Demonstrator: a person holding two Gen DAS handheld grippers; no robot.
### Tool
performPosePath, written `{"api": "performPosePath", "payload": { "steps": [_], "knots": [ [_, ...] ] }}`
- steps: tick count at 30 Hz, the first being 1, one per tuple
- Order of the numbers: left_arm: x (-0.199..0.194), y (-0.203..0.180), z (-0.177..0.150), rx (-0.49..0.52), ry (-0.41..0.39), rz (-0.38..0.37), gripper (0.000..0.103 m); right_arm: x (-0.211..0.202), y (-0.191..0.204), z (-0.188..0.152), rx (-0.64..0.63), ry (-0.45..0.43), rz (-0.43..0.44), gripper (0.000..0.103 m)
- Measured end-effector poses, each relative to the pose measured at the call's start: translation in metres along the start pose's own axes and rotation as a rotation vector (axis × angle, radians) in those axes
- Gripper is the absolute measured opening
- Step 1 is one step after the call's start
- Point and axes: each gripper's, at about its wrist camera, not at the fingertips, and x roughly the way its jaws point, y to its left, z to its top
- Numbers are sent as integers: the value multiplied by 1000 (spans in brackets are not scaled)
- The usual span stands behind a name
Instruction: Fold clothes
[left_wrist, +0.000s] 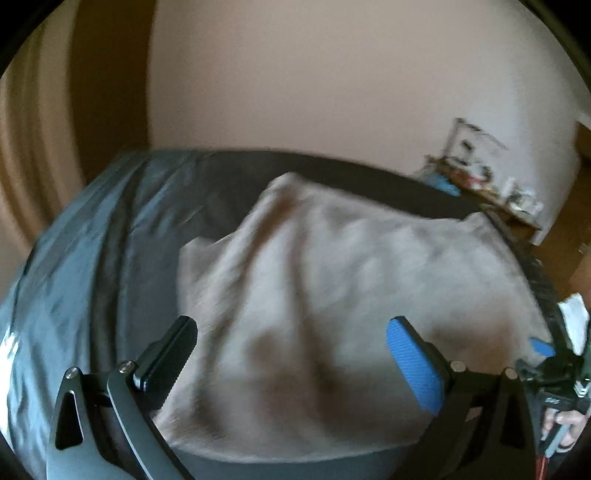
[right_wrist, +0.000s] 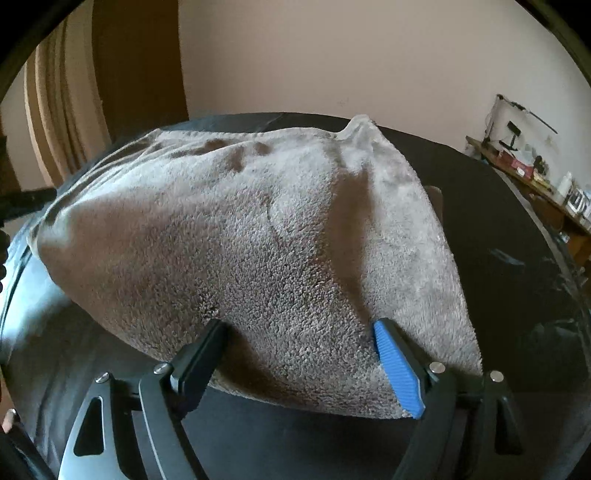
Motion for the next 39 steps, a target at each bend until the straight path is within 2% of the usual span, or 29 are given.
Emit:
{"api": "performPosePath", "payload": {
  "steps": [2,6,9,14,17,23,28,34,39],
  "knots": [
    [10,-17,7,49,-6,-17,103,-8,-6,-1,56,-18,34,84],
    [43,-24,4,83,41,15,103,-39,-33,-10,258,-92,129,84],
    [63,-13,-4,38,100,5,103,-51,-59,-25,409,-97,128,84],
    [61,-8,-9,27,94,2,103,-51,-84,-47,592,-80,115,84],
    [60,-8,-12,28,94,11,103,-42,-90,-52,671,-73,145,84],
    [65,-14,-11,56,89,41,103,-19,-80,-32,668,-65,220,84],
    [67,-13,-12,54,86,41,103,-2,-79,-13,696,-87,221,84],
    [65,-18,-14,62,83,51,103,5,-82,-13,777,-166,252,90],
    [64,-19,-14,58,82,52,103,2,-79,-14,783,-171,248,90]
  ]
}}
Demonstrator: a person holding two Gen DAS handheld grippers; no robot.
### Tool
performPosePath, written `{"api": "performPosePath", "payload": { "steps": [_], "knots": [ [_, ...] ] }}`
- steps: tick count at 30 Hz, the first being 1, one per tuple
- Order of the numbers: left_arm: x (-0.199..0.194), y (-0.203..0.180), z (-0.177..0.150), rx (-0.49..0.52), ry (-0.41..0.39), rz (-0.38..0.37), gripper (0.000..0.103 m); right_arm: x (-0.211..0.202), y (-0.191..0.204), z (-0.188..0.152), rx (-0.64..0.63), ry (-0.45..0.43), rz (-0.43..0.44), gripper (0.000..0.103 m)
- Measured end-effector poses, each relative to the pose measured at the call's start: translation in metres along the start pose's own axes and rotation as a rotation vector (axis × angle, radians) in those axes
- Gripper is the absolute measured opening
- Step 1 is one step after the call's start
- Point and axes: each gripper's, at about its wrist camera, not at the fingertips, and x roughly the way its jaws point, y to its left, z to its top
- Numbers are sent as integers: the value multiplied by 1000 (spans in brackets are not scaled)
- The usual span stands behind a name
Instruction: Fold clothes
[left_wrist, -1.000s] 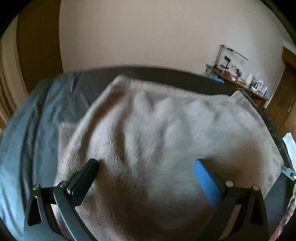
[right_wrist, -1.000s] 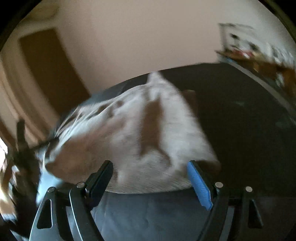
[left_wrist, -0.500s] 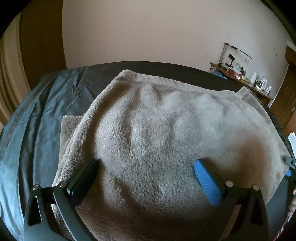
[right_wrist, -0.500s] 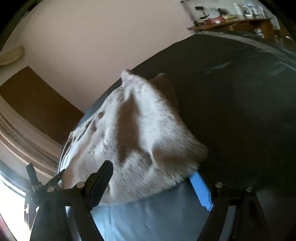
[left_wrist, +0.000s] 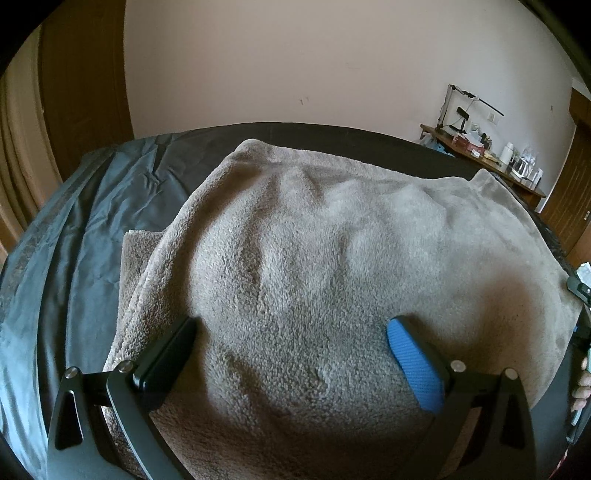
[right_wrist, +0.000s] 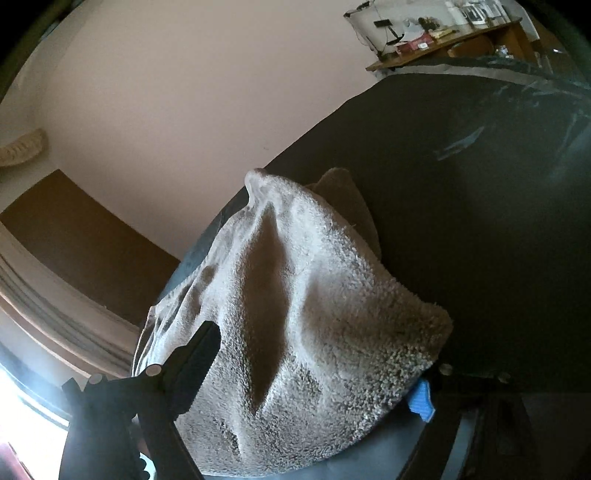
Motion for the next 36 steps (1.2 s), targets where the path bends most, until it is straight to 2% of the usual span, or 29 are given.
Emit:
{"api": "performPosePath", "payload": {
  "steps": [2,3,4,7,10,15,18,21,30,36],
  "knots": [
    [0,0,0,-4,-1,4,103,-2,0,-1,9,-4,-3,89],
    [-1,0,0,-5,-4,11,103,-2,0,-2,10,-9,-11,82],
    [-2,0,0,-5,-7,20,103,-3,-1,-3,13,-13,-27,67],
    [-8,-1,0,1,-33,45,103,-6,-10,-7,40,-33,-45,43],
    [-9,0,0,-4,-44,54,103,-7,-14,-9,55,-41,-39,40],
    [-6,8,2,-42,-24,54,103,-3,2,-13,-26,-44,-103,38],
    [-6,10,2,-50,-21,56,103,-4,7,-16,-43,-53,-117,32],
    [-7,11,3,-56,-21,54,103,1,1,-4,-24,-65,-107,31],
    [-9,18,5,-89,-11,38,103,-21,43,2,-64,-130,25,29],
    [-13,34,6,-176,-9,-8,103,-27,73,4,-81,-114,182,29]
  ]
}}
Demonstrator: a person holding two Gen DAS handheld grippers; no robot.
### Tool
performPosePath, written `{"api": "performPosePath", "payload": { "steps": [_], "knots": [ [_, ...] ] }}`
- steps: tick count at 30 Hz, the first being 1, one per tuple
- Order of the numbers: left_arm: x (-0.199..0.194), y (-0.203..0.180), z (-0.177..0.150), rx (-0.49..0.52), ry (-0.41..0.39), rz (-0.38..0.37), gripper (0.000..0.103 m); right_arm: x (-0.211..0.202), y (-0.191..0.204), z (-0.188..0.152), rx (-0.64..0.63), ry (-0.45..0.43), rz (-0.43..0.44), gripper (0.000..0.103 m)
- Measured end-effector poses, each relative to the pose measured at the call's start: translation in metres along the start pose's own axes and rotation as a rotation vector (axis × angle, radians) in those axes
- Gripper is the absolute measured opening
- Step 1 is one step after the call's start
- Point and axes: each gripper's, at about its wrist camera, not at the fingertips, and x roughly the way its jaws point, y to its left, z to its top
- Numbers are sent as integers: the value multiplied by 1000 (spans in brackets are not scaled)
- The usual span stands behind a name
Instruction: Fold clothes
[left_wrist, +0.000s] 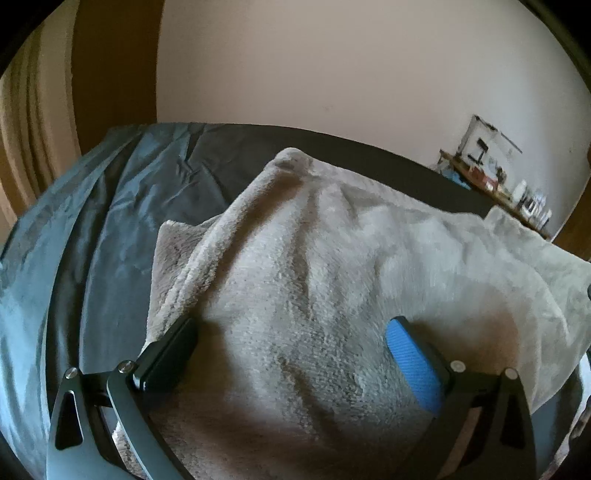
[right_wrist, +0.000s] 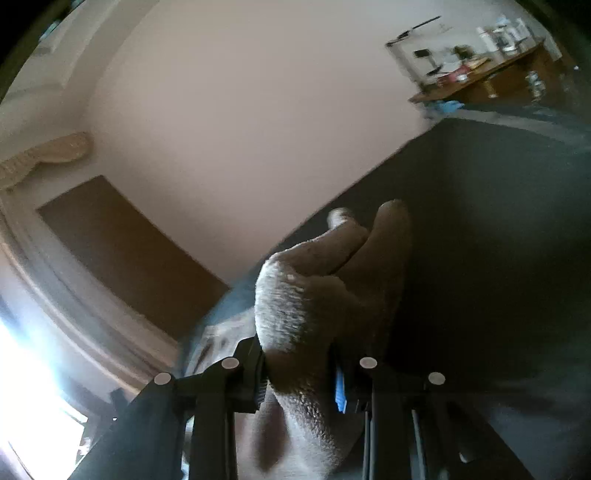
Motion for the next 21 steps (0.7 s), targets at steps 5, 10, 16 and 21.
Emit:
{"api": "performPosePath", "payload": {
  "steps": [5,10,16,21],
  "knots": [
    [-3,11,2,-58,6,-36,103,9,33,2,-39,12,91,29],
    [-8,23,7,-125,4,-86,103,18,65,-3,-62,36,187,29],
    [-17,56,12,-288,-1,-124,103,45,130,-20,-207,77,299,29],
    [-12,69,11,-364,32,-137,103,37,158,-34,-423,-60,70,44]
  ]
}}
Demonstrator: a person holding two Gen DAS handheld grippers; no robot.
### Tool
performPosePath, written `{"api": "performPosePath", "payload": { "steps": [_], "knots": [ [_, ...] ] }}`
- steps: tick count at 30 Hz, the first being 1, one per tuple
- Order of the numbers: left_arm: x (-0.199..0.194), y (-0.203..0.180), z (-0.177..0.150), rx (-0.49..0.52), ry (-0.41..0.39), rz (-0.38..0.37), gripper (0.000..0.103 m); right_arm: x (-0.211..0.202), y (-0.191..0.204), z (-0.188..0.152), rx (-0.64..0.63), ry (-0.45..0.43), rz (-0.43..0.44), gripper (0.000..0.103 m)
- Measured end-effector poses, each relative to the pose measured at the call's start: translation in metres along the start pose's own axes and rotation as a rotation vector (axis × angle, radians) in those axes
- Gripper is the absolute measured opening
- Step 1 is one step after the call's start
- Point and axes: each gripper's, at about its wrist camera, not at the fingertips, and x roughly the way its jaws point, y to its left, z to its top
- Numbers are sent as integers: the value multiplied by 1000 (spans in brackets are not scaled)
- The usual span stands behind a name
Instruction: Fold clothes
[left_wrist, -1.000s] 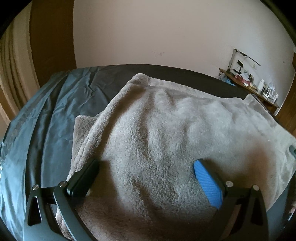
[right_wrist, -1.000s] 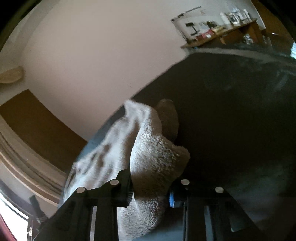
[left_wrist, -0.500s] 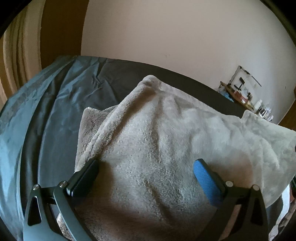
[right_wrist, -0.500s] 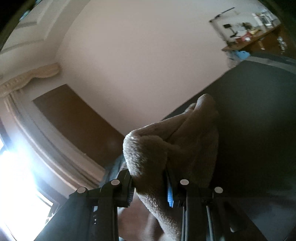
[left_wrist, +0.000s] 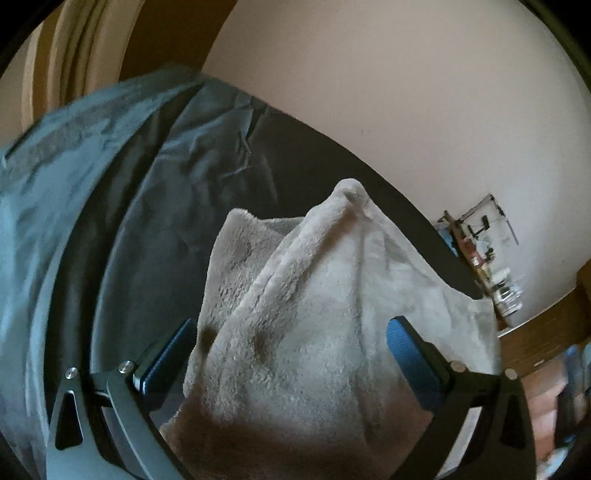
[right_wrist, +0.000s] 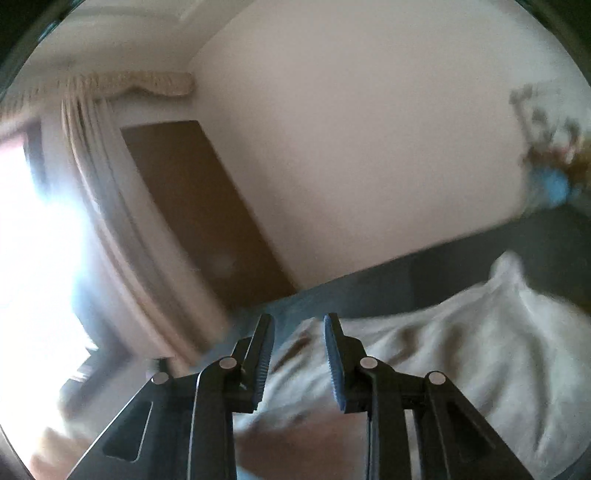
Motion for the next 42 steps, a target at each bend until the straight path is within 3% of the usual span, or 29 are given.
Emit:
{"api": "performPosePath", "payload": {
  "steps": [1,2,3,8,12,17,23,26,32,39,41,42],
  "knots": [
    [0,0,0,-4,5,-8,103,-4,-4,-3,-6,-8,-41,75],
    [1,-1,-1,-2,9,-15,103,-7,-13,-4,3,-17,-79,88],
    [0,-5,-3,17,6,-18,103,-11,-21,-6,13,-27,-116,94],
    [-6,-26,-11,136,-36,-8,103,-37,-82,-21,136,-5,-317,94],
    [-8,-44,-20,234,-67,16,103,-58,-145,-45,333,52,-385,94],
    [-5,-60,-30,326,-61,22,103,-79,-200,-61,439,119,-414,94],
    [-2,-65,-32,365,-72,30,103,-68,-223,-80,552,160,-377,94],
    [0,-65,-32,365,-69,37,103,-59,-225,-80,545,166,-360,94],
    [-1,-65,-32,361,-61,37,103,-21,-230,-76,563,195,-244,94],
    [1,-63,-31,359,-51,39,103,15,-230,-75,524,186,-249,94],
    [1,-64,-32,362,-47,40,103,17,-232,-79,537,182,-249,80],
    [1,-63,-32,364,-44,42,103,14,-234,-81,559,181,-247,58]
  ]
}}
